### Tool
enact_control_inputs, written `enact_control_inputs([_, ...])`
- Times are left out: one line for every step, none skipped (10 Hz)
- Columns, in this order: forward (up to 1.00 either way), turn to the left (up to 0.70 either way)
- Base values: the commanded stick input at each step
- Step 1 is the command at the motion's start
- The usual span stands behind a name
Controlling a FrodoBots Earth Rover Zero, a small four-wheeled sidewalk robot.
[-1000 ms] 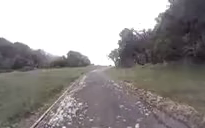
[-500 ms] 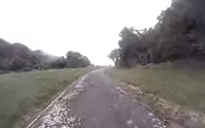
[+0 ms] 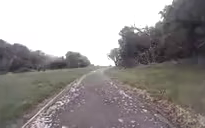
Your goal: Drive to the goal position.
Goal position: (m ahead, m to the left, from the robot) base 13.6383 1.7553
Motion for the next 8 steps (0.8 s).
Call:
enact_control_inputs([0.85, 0.00])
enact_control_inputs([0.85, 0.00])
enact_control_inputs([0.85, 0.00])
enact_control_inputs([0.85, 0.00])
enact_control_inputs([0.85, 0.00])
enact_control_inputs([0.85, 0.00])
enact_control_inputs([0.85, 0.00])
enact_control_inputs([0.85, 0.00])
